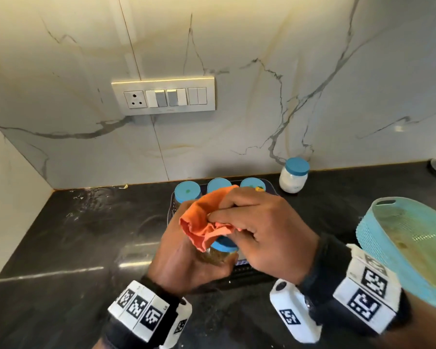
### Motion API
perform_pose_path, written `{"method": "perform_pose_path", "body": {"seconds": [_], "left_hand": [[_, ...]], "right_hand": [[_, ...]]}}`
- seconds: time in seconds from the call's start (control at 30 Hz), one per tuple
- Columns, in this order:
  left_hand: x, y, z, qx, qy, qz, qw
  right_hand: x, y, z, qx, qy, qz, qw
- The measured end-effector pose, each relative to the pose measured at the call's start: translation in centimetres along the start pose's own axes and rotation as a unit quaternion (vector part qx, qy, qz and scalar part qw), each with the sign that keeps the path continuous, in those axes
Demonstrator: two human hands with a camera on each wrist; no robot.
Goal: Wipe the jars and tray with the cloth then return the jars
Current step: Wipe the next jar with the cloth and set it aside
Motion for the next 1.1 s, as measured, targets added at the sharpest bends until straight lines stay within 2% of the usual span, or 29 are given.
{"method": "perform_pose_path", "body": {"seconds": [0.1, 0.23, 0.3, 0.37, 0.43, 0.5, 0.57, 0.63, 0.7, 0.77, 0.93, 1.1], "left_hand": [[0.3, -1.0, 1.5, -0.096, -0.008, -0.008, 0.995], [0.8, -2.2, 0.9, -0.086, -0.007, 0.034, 0.996], [-0.3, -1.9, -0.4, -0.062, -0.021, 0.04, 0.997], [-0.9, -2.5, -1.1, 0.07, -0.009, 0.094, 0.993], [-0.6, -3.6, -1.4, 0.159, -0.008, 0.126, 0.979], [0.1, -4.5, -1.0, 0.183, -0.004, 0.156, 0.971], [0.4, -4.9, -0.1, 0.092, -0.003, 0.148, 0.985], [0.1, -4.1, 0.1, -0.013, -0.013, 0.103, 0.995], [-0.3, -4.3, -0.7, -0.003, -0.031, 0.108, 0.994], [-0.6, -4.6, -0.9, 0.03, -0.023, 0.132, 0.991], [-1.4, -5.1, -0.7, 0.192, 0.011, 0.183, 0.964], [0.2, -6.1, 0.6, 0.157, 0.026, 0.228, 0.96]], "right_hand": [[1.9, -0.2, 0.2, 0.015, -0.051, 0.035, 0.998], [0.8, 3.6, 2.1, 0.06, 0.008, 0.005, 0.998], [-1.1, 3.8, 2.1, 0.043, 0.024, -0.012, 0.999], [-2.4, 2.4, 1.4, 0.013, 0.026, 0.001, 1.0], [-2.1, 1.1, 0.8, -0.011, 0.001, 0.033, 0.999], [-1.0, 1.3, 1.1, -0.028, -0.025, 0.051, 0.998], [-0.5, 3.0, 1.6, -0.017, -0.025, 0.046, 0.998], [-1.3, 4.9, 1.6, 0.021, -0.017, 0.025, 0.999], [-3.0, 6.2, 1.1, 0.028, -0.018, -0.009, 0.999], [-4.7, 6.1, 0.6, -0.006, -0.022, -0.039, 0.999], [-5.7, 3.5, 0.0, -0.047, -0.041, 0.007, 0.998], [-4.2, 4.4, 1.1, -0.054, -0.063, 0.02, 0.996]]}}
Point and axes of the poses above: each hand's wrist, its own x-axis away from the middle knuckle, its own z-axis out of the back of the hand, y = z × x, the point moved 8 cm from there along -x, towards the middle knuckle, and after that the axes turned 14 degrees about -z, right-handed, at the moved point
